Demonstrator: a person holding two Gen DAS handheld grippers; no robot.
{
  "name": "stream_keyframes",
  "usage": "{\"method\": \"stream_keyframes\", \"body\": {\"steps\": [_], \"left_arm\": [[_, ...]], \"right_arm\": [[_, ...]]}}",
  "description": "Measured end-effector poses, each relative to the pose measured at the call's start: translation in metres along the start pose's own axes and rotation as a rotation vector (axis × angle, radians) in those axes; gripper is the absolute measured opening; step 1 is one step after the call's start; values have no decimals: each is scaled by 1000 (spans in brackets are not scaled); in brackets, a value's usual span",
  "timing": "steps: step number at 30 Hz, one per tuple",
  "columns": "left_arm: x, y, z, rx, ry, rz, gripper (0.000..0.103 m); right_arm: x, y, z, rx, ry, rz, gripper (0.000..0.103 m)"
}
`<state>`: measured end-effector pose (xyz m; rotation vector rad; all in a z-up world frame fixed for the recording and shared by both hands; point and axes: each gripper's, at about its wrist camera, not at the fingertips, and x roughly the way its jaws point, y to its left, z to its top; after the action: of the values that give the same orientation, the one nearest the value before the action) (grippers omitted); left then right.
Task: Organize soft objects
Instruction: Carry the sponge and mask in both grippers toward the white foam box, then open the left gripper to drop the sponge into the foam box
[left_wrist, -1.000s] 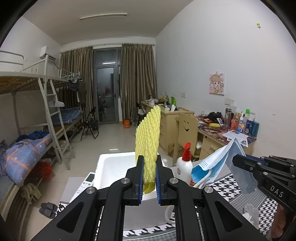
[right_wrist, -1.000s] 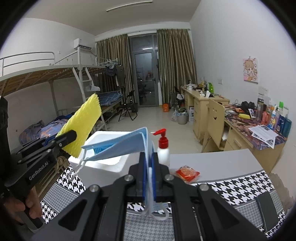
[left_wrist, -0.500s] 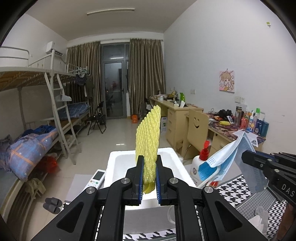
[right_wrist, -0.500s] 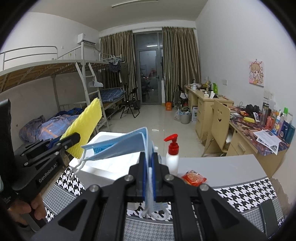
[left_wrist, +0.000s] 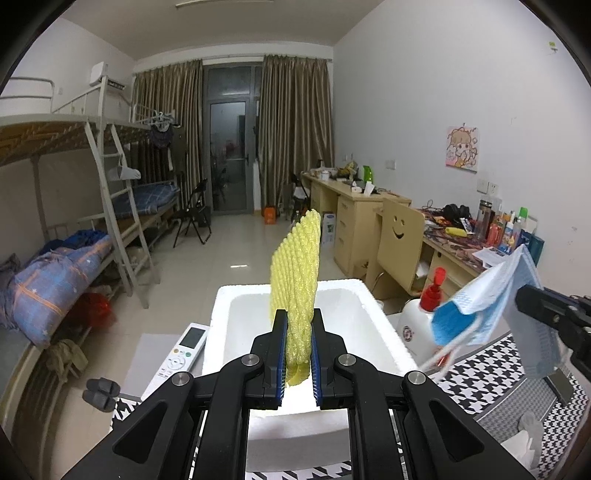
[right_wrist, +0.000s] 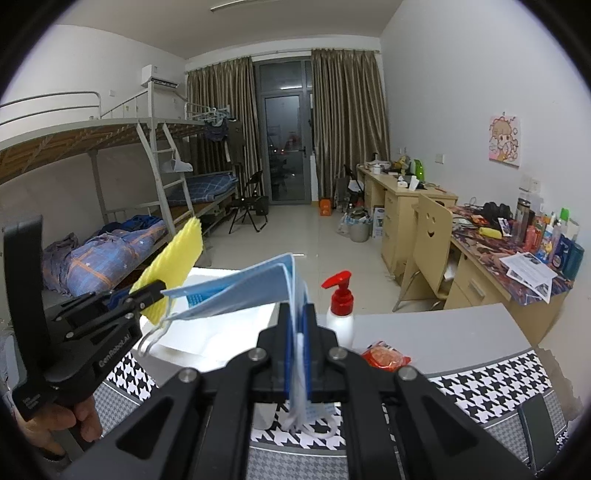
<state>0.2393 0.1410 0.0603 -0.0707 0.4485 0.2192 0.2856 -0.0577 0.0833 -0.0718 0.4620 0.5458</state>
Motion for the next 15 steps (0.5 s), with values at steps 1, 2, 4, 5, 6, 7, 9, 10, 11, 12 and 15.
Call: {"method": "stream_keyframes", "body": {"steps": [1, 2, 4, 5, 6, 7, 9, 10, 11, 12, 15], "left_arm": [[2, 0, 0, 4, 4, 2, 12], [5, -1, 0, 6, 10, 5, 12], [10, 0, -1, 5, 20, -7, 12], [10, 1, -2, 5, 23, -13, 12], [12, 2, -2, 3, 25, -14, 12], [13, 3, -1, 1, 27, -17, 12], [17, 4, -2, 1, 36, -22, 12], [20, 3, -1, 0, 43, -23, 12], [23, 5, -2, -4, 52, -24, 12], [25, 8, -2, -5, 58, -24, 13], [28, 11, -4, 0, 72, -2, 43]], "right_arm": [[1, 0, 0, 0, 1, -5, 7], [2, 0, -1, 2, 5, -8, 7], [5, -1, -2, 5, 13, -15, 7], [6, -1, -2, 7, 16, -18, 7], [7, -1, -1, 9, 17, -21, 7], [7, -2, -1, 12, 17, -24, 7], [7, -2, 0, 14, 16, -28, 7], [6, -3, 1, 15, 13, -30, 7], [5, -3, 1, 16, 10, -32, 7], [5, -3, 1, 16, 8, -38, 7], [7, -1, 1, 17, 11, -50, 7]]}}
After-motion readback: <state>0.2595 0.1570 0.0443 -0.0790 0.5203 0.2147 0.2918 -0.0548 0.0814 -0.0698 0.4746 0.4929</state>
